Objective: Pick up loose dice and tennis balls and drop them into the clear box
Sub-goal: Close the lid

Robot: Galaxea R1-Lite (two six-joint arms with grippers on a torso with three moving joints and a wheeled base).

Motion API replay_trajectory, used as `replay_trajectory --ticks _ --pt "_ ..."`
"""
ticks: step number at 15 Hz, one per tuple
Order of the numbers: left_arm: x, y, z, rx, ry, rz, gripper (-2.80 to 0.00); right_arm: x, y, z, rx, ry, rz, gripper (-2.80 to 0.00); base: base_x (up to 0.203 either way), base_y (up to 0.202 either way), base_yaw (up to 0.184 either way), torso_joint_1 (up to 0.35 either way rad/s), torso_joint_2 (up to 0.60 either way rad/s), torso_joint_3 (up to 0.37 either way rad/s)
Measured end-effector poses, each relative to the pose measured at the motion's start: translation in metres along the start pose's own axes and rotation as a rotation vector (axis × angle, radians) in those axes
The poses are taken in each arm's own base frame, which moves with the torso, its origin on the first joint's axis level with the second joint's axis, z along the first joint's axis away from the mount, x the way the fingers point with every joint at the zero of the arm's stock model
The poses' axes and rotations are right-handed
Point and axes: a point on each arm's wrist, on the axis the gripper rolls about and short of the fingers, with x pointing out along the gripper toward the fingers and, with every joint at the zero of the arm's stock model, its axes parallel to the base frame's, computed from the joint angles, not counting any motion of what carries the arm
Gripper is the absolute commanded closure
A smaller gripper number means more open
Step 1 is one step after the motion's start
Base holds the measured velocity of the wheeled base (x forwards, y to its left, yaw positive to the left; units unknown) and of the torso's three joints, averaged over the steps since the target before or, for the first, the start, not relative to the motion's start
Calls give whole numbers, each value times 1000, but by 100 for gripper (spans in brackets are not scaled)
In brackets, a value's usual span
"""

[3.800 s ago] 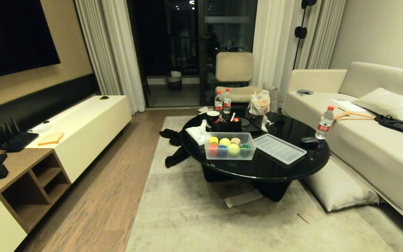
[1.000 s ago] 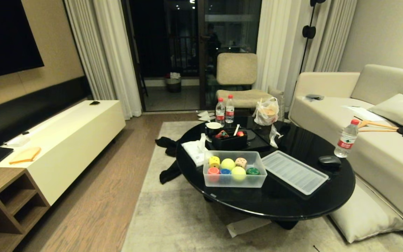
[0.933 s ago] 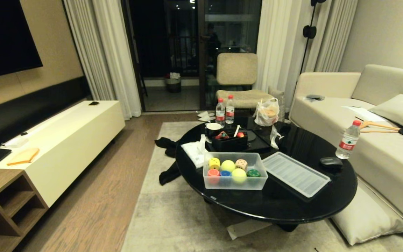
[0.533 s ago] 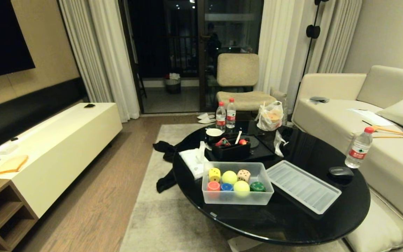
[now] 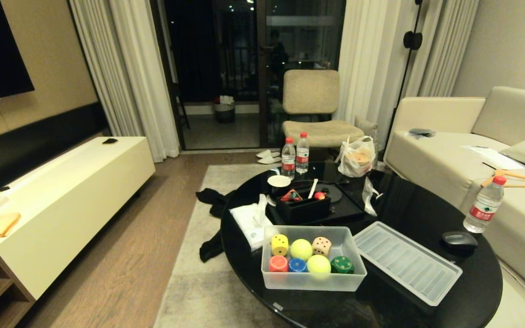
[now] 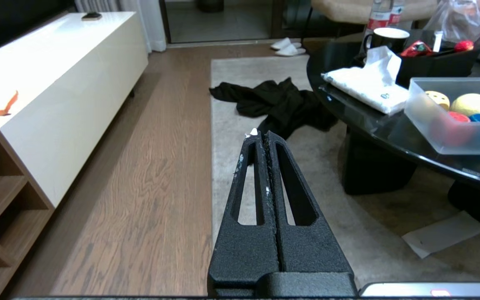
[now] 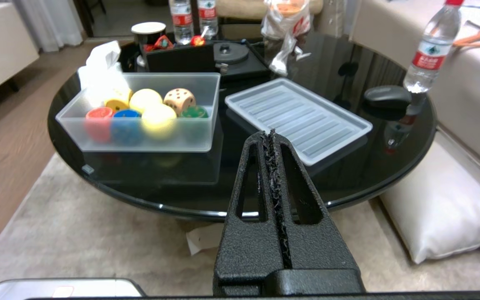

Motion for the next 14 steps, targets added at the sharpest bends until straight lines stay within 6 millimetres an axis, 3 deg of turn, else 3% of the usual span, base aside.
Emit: replay_trajectory --ticks 12,14 --pt "0 0 0 0 0 0 0 -1 0 1 -12 13 -2 0 0 0 0 0 0 0" --pt "0 0 0 -1 0 0 0 -7 0 20 -14 -2 1 0 0 0 0 0 0 0"
